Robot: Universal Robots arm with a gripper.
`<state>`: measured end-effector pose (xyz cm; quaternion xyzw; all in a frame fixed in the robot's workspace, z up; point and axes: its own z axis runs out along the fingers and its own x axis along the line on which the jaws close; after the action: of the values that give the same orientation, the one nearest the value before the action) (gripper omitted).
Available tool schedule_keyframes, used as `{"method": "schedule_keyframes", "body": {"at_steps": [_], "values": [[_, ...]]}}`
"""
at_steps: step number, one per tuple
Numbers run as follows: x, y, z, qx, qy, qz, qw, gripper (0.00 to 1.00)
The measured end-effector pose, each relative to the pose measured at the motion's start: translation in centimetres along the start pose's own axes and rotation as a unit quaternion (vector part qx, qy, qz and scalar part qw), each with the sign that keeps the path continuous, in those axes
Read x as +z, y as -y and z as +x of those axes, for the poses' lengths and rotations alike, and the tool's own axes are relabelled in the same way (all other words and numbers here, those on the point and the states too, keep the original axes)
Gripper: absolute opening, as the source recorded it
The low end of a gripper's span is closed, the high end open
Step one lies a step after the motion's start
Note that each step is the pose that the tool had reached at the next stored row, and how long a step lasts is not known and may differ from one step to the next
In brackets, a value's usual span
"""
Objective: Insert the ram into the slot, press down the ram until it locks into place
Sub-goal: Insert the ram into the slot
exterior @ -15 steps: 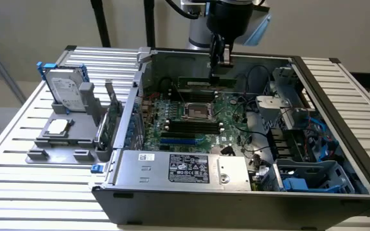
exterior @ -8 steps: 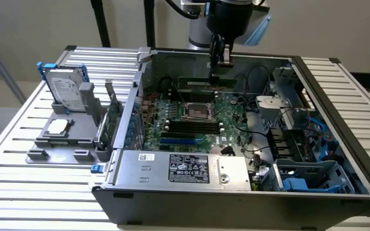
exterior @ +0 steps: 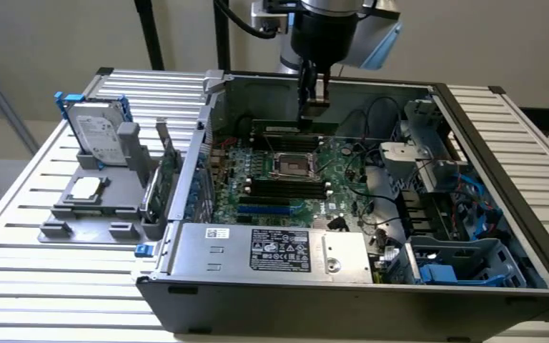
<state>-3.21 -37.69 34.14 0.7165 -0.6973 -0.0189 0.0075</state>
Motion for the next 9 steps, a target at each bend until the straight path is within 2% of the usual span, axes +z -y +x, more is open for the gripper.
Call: {"method": "schedule_keyframes", "body": {"at_steps": [9], "values": [[1.64,0.02,0.2,0.000,0.0001,0.0000,1.0000,0.13]]}}
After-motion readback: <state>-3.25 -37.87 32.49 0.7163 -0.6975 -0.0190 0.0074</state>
